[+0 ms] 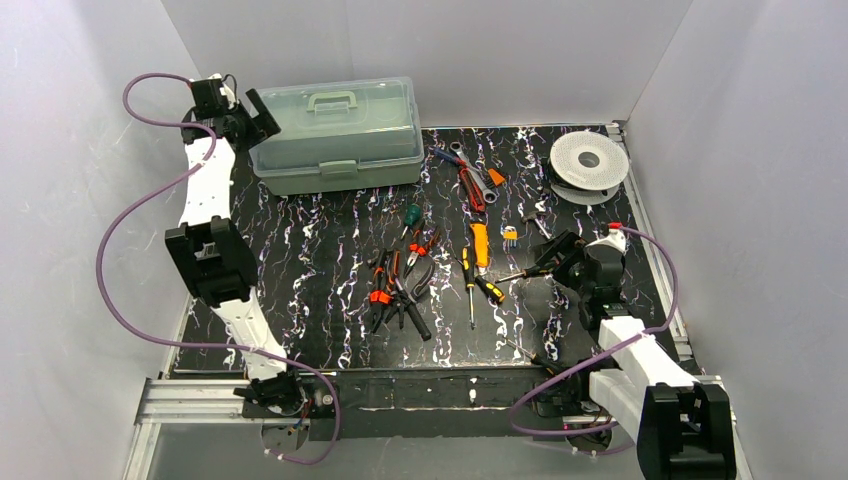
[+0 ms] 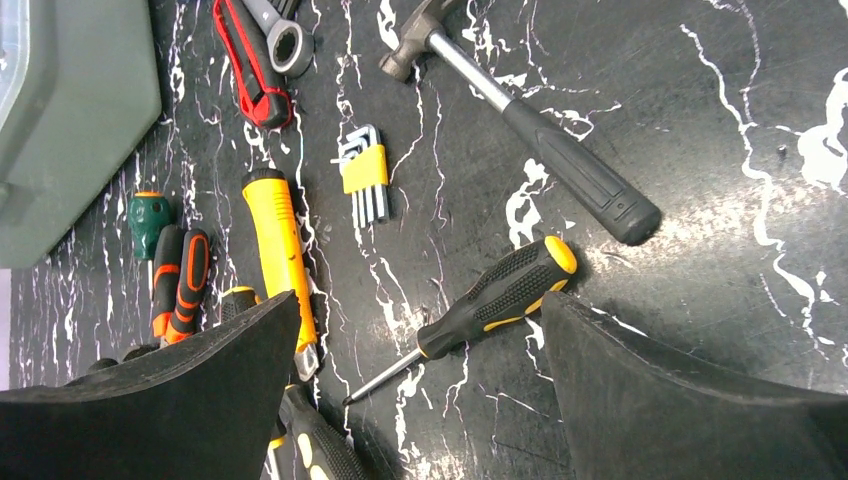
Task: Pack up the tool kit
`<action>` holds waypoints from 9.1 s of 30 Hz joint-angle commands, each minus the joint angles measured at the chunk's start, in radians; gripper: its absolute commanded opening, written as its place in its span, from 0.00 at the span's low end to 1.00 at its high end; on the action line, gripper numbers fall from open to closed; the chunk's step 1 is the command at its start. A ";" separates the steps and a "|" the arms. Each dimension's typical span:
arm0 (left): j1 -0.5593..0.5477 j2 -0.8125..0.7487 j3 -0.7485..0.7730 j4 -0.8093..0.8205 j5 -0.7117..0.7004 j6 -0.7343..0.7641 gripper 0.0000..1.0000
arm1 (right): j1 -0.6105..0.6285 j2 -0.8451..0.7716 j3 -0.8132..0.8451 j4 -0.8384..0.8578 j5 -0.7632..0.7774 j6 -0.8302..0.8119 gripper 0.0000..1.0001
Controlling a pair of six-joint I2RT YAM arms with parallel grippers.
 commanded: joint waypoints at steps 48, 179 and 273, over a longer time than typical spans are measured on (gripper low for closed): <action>-0.529 -0.892 -0.889 0.375 -0.235 -0.137 0.79 | 0.035 0.041 0.098 -0.002 -0.042 -0.035 0.90; -0.493 -0.983 -0.787 -0.126 0.068 0.104 0.98 | 0.824 0.262 0.623 -1.341 0.283 0.054 0.87; -0.493 -0.480 -0.576 0.104 0.390 -0.124 0.98 | 0.142 1.061 0.489 1.220 -0.818 0.800 0.90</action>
